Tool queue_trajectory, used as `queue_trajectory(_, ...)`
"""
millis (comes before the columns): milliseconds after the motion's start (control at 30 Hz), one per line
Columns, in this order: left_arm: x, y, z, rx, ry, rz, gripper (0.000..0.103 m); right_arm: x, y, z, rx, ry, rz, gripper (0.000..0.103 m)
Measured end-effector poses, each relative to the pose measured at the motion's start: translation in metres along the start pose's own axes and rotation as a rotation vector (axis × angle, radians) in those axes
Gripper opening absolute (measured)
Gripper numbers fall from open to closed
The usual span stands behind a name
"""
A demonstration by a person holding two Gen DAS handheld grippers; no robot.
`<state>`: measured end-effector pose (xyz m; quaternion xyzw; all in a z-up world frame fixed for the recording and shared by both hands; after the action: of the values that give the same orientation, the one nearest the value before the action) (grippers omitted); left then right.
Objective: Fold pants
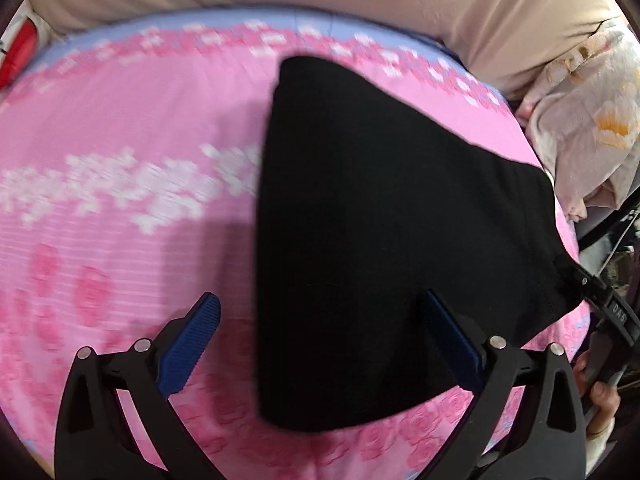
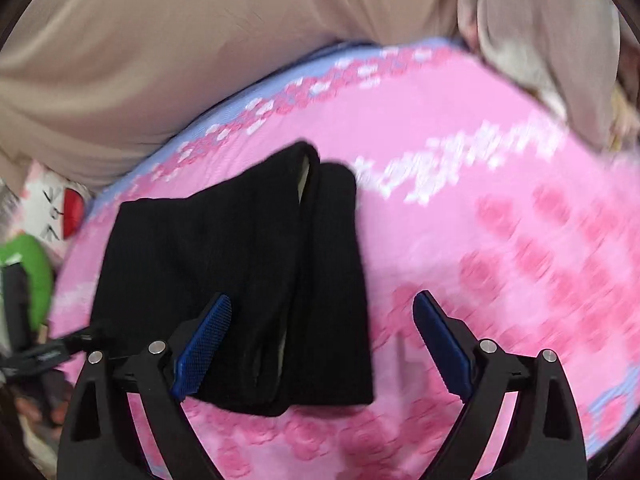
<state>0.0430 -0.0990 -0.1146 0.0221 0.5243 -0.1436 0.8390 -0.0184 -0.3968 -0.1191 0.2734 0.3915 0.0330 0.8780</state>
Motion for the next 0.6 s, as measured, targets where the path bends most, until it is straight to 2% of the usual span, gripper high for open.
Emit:
queue_trajectory(33, 0.008, -0.006, -0.001, -0.005, 0.028, -0.044, 0.098, 0.005, 0.001, -0.004, 0.014, 0.014, 0.021, 0.091)
queue_trajectory(67, 0.012, -0.008, -0.001, -0.016, 0.038, -0.056, 0.098, 0.012, 0.000, -0.008, 0.031, 0.034, 0.032, 0.091)
queue_trajectory(100, 0.011, -0.009, 0.003, -0.010, 0.011, -0.051, 0.096, 0.019, 0.001, -0.011, 0.041, 0.049, 0.043, 0.090)
queue_trajectory(133, 0.011, -0.014, 0.004, 0.006, 0.009, -0.072, 0.083, 0.024, 0.003, -0.013, 0.048, 0.052, 0.063, 0.087)
queue_trajectory(167, 0.009, -0.014, 0.006, 0.004, 0.006, -0.083, 0.071, 0.027, 0.009, -0.013, 0.041, 0.031, 0.075, 0.078)
queue_trajectory(200, 0.004, -0.010, 0.008, -0.010, -0.002, -0.095, 0.061, 0.028, 0.014, -0.013, 0.032, 0.031, 0.079, 0.067)
queue_trajectory(233, -0.002, -0.008, 0.009, -0.011, -0.010, -0.108, 0.042, 0.025, 0.025, -0.011, 0.009, 0.019, 0.064, 0.053)
queue_trajectory(267, -0.010, -0.005, 0.011, -0.012, -0.020, -0.134, 0.037, 0.021, 0.037, -0.008, -0.010, 0.010, 0.074, 0.048)
queue_trajectory(333, -0.032, 0.009, 0.016, -0.023, -0.050, -0.173, 0.034, 0.010, 0.063, -0.003, -0.053, -0.011, 0.102, 0.044)
queue_trajectory(400, -0.054, 0.027, 0.016, -0.021, -0.092, -0.149, 0.034, -0.002, 0.098, -0.004, -0.125, -0.022, 0.129, 0.044)
queue_trajectory(467, -0.077, 0.053, 0.010, 0.011, -0.148, -0.089, 0.037, -0.005, 0.123, -0.017, -0.157, -0.001, 0.168, 0.046)
queue_trajectory(500, -0.080, 0.066, 0.003, 0.025, -0.145, -0.060, 0.040, 0.001, 0.129, -0.026, -0.163, 0.017, 0.171, 0.051)
queue_trajectory(567, -0.069, 0.089, -0.014, 0.020, -0.103, 0.023, 0.050, 0.027, 0.126, -0.052, -0.179, 0.094, 0.134, 0.056)
queue_trajectory(600, -0.055, 0.101, -0.028, 0.018, -0.058, 0.083, 0.051, 0.040, 0.116, -0.063, -0.154, 0.134, 0.089, 0.066)
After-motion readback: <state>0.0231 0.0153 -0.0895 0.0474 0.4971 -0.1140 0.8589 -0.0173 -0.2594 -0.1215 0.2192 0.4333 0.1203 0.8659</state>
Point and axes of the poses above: each gripper's, at about its wrist camera, not at the fingertips, and x roughly the way its jaws point, y to its left, z to its top, the point moved 9 cm from there along x, roughly the way its jaws point, and after that the axes turned 11 degrees about z, right-handed, at the moved point
